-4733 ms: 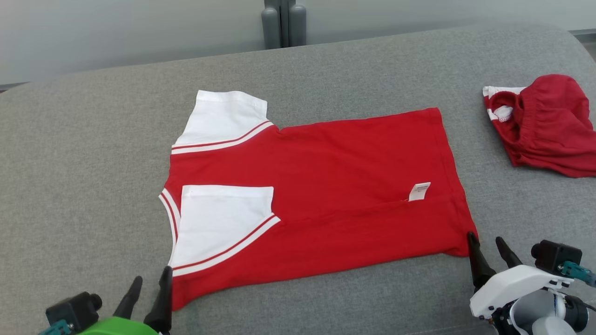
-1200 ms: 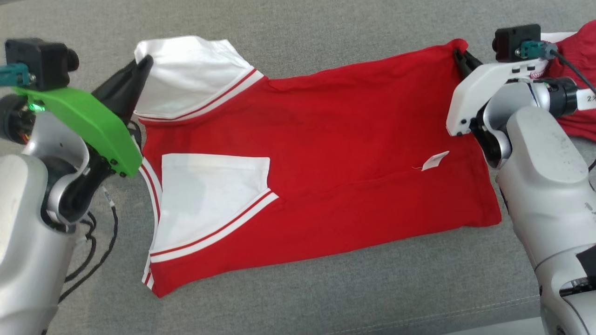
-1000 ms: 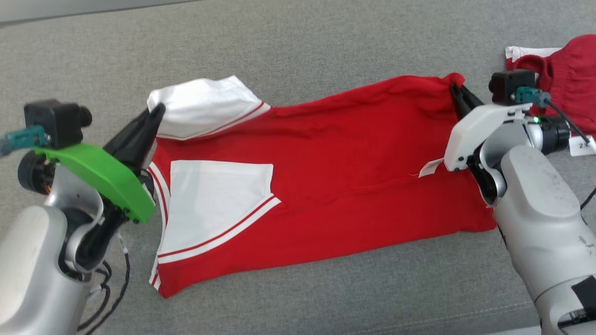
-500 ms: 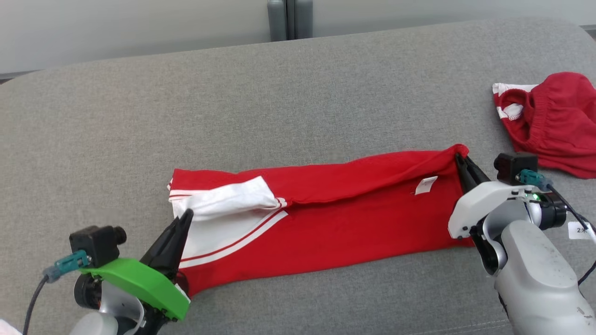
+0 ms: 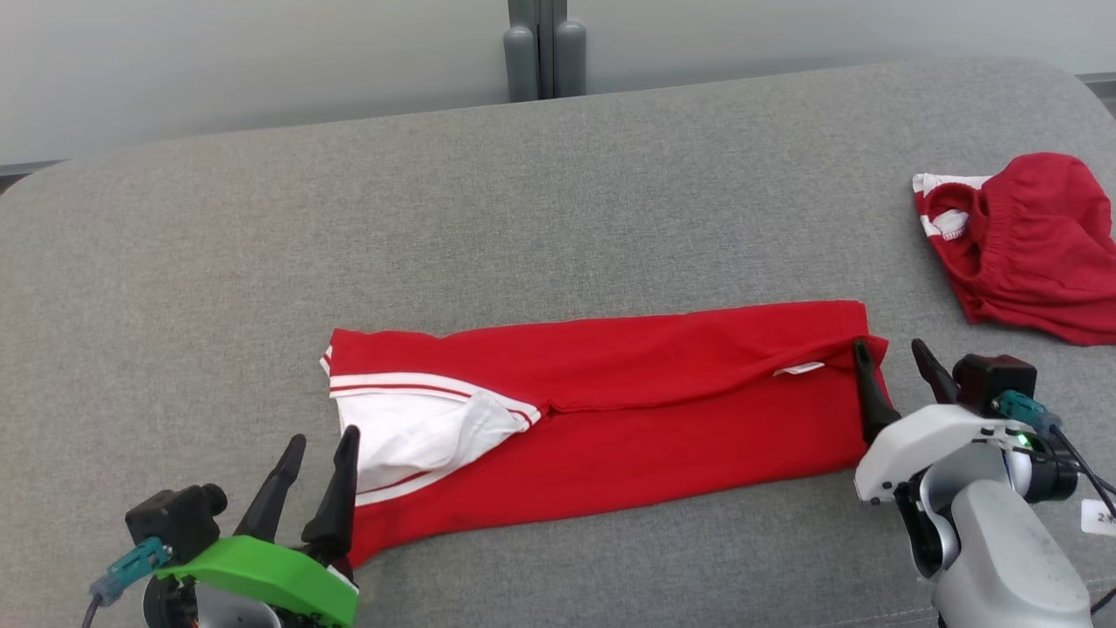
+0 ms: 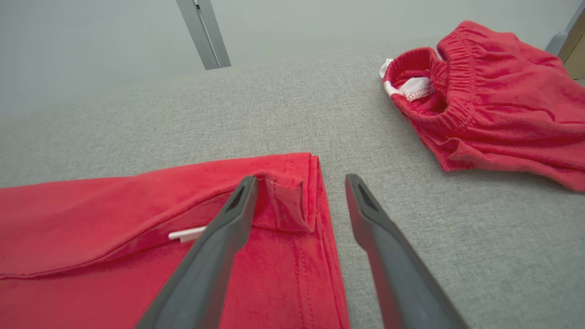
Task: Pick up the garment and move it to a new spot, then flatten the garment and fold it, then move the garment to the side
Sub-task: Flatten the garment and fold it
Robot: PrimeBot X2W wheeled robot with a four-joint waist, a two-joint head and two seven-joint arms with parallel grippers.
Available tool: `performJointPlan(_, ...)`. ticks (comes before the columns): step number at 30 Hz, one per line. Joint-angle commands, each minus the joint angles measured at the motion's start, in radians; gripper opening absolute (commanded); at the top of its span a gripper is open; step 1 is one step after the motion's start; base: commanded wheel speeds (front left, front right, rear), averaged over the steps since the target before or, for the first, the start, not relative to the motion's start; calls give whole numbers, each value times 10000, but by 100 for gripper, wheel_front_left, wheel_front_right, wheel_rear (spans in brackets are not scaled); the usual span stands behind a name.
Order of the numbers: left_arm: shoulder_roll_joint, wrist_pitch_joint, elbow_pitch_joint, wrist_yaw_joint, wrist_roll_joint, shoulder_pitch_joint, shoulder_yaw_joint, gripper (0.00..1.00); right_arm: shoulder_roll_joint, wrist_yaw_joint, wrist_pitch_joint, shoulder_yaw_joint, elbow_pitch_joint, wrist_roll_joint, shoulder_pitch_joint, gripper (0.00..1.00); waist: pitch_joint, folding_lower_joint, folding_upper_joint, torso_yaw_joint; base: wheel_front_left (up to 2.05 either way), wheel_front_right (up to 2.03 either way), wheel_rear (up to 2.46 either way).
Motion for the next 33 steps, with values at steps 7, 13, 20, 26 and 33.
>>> performJointPlan(7, -118, -1028, -781, 672, 532, 856, 549, 100, 286, -5, -378, -1048, -1277, -188, 1589, 100, -447, 1, 0, 118, 0, 0, 0)
performJointPlan(13, -185, -1196, -1285, 1057, 1002, 1169, 633, 100, 480, -5, -28, -1438, -2366, -349, 2284, 100, -552, 1, 0, 187, 0, 0, 0)
performJointPlan(20, -281, -1227, -1422, 1288, 1553, 1013, 363, 100, 560, -5, 783, -1957, -2842, -737, 1745, 100, -437, 1, 0, 577, 0, 0, 0)
performJointPlan(26, -295, -1215, -1411, 1362, 1677, 975, 279, 100, 524, -5, 1686, -2508, -2598, -1215, 918, 100, -397, 1, 0, 1000, 0, 0, 0)
performJointPlan(33, -280, -1196, -1400, 1404, 1672, 985, 258, 100, 141, -5, 3129, -2310, -1500, -1525, 664, 100, -394, 1, 0, 1370, 0, 0, 0)
